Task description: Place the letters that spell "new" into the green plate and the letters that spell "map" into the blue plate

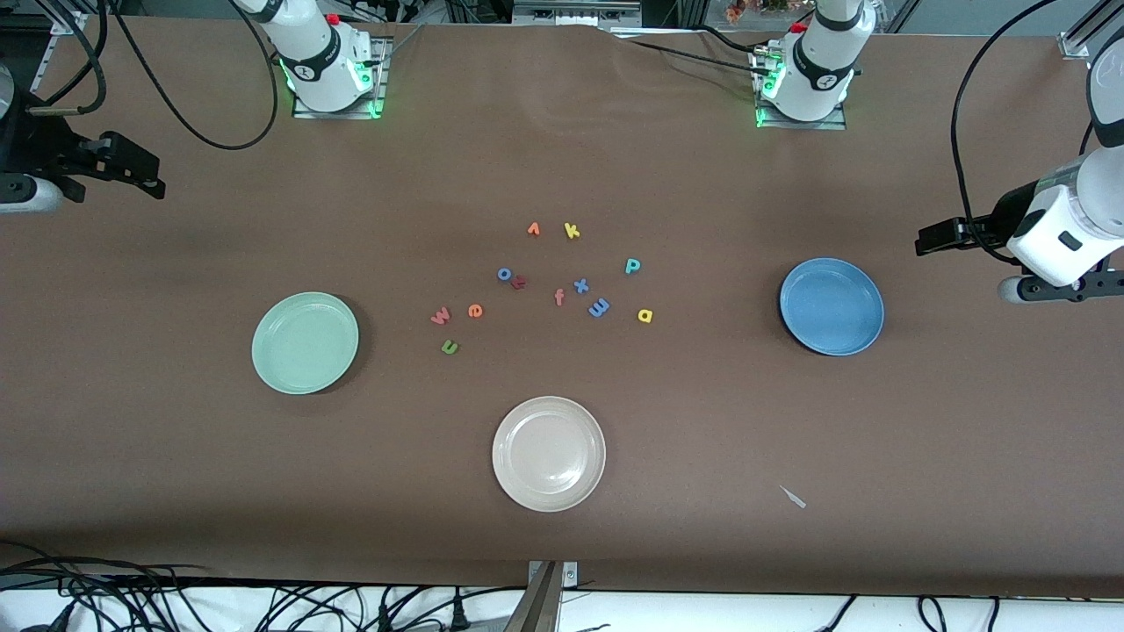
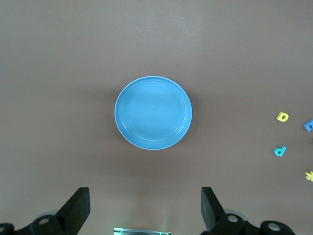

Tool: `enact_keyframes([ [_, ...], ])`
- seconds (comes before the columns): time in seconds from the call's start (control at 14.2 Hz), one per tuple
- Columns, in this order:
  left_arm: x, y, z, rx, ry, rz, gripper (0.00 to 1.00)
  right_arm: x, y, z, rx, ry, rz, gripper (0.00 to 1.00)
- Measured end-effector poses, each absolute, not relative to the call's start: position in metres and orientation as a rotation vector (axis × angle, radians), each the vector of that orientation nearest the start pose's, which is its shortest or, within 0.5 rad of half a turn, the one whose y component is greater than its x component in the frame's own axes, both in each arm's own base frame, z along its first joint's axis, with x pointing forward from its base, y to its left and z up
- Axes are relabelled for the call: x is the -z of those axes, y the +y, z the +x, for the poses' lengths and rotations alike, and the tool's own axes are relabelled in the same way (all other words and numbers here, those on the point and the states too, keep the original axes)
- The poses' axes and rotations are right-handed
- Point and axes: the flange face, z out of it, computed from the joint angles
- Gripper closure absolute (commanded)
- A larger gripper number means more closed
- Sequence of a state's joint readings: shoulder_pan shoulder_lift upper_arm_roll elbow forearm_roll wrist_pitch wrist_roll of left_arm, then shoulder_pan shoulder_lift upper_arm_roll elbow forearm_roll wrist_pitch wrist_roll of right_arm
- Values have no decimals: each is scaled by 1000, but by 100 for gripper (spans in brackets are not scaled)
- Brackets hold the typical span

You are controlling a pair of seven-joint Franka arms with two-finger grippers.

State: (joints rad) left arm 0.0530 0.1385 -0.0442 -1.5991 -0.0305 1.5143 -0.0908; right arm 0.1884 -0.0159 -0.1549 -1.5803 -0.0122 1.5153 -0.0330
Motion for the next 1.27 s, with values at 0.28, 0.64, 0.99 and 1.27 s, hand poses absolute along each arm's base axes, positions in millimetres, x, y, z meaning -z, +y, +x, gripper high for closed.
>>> enact_keyframes([
  [0.28,-528,3,580,-356,-159,-3145,0,-624,16,543,-76,-104,-3149,0],
  [0.64,-527,3,580,-358,-159,-3145,0,-624,16,543,-76,-104,-3149,0],
  [0.99,-527,3,580,-359,-159,-3145,0,-617,17,547,-97,-104,-3150,0],
  [1.27,-527,3,580,-359,-159,-3145,0,-613,17,549,-104,-105,-3151,0],
])
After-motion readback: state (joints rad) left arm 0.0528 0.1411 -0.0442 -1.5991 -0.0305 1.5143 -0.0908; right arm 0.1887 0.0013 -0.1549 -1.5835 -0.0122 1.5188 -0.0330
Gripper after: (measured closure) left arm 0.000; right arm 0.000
